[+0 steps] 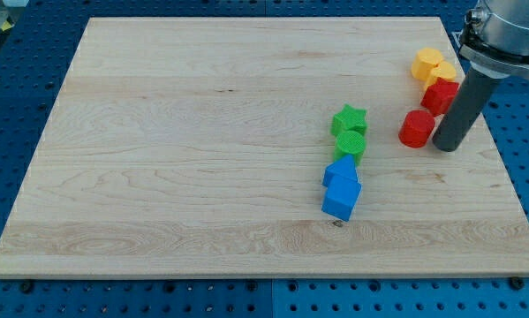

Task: Push the red circle to the green star

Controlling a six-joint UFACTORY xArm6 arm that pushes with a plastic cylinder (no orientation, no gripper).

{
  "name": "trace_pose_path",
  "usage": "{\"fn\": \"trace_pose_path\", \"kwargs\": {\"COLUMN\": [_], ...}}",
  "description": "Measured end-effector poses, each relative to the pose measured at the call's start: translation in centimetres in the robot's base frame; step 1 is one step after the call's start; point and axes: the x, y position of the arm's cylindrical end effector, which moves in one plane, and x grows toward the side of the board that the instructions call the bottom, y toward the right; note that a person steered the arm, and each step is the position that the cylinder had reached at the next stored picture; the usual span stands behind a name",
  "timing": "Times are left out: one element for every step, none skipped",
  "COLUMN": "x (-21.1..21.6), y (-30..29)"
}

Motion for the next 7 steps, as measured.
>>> {"fn": "trace_pose_path", "kwargs": {"x": [-0.3, -0.3, -0.3, -1.2, -1.6, -1.6, -1.0], "y": [-2.4, -3.6, -1.9, -2.9, -4.6, -3.8, 0.1]}}
